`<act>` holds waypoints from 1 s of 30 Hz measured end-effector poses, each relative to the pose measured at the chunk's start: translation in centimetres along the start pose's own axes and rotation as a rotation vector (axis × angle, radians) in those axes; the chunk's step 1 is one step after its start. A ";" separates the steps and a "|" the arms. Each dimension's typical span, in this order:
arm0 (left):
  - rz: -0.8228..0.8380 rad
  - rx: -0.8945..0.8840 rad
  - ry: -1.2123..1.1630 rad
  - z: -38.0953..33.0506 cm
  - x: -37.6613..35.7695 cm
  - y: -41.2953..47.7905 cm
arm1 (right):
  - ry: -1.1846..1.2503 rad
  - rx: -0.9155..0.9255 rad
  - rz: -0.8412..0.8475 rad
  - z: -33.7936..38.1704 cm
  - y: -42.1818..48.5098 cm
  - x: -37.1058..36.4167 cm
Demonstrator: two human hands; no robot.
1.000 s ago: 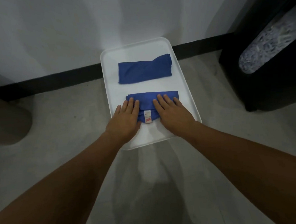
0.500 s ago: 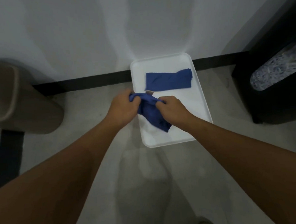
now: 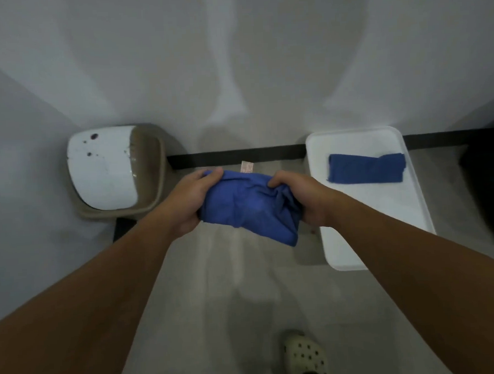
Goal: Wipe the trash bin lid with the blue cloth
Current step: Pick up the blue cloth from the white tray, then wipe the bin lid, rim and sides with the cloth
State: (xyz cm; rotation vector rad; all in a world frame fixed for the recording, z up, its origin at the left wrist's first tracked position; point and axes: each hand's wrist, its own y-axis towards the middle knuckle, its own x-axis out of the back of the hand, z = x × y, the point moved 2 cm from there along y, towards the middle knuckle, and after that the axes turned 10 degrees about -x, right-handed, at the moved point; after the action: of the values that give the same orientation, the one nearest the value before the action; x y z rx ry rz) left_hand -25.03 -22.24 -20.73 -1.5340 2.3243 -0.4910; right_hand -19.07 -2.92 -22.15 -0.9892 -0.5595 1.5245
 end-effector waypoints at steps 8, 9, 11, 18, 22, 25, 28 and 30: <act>-0.063 -0.095 -0.270 -4.1 6.7 0.6 | 0.233 0.066 0.308 6.9 3.9 -5.6; -0.041 -0.096 -0.268 -4.2 7.6 0.4 | 0.232 0.047 0.326 7.2 4.2 -6.4; 0.033 -0.100 -0.256 -4.4 9.5 0.0 | 0.228 -0.012 0.389 7.3 4.7 -8.1; 0.124 -0.089 -0.057 -2.8 15.5 -0.5 | 0.111 -0.098 0.575 4.9 6.4 -15.0; -0.015 -0.265 0.241 -2.3 18.5 0.6 | -0.046 -0.082 0.450 4.7 8.9 -18.4; -0.092 -0.437 0.513 -2.6 20.4 1.9 | -0.133 0.039 0.362 5.4 10.9 -19.5; -0.172 -0.609 0.608 -3.8 21.3 3.2 | -0.088 0.205 0.327 6.9 12.1 -19.6; -0.262 -0.761 0.692 -4.8 21.6 3.4 | -0.173 0.359 0.255 8.3 12.3 -19.8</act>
State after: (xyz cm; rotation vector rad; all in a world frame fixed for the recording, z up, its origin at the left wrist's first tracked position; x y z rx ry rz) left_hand -38.03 -40.42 -19.48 -2.3186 3.0727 -0.2032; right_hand -33.43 -23.07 -22.23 -0.6718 -0.2693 1.8718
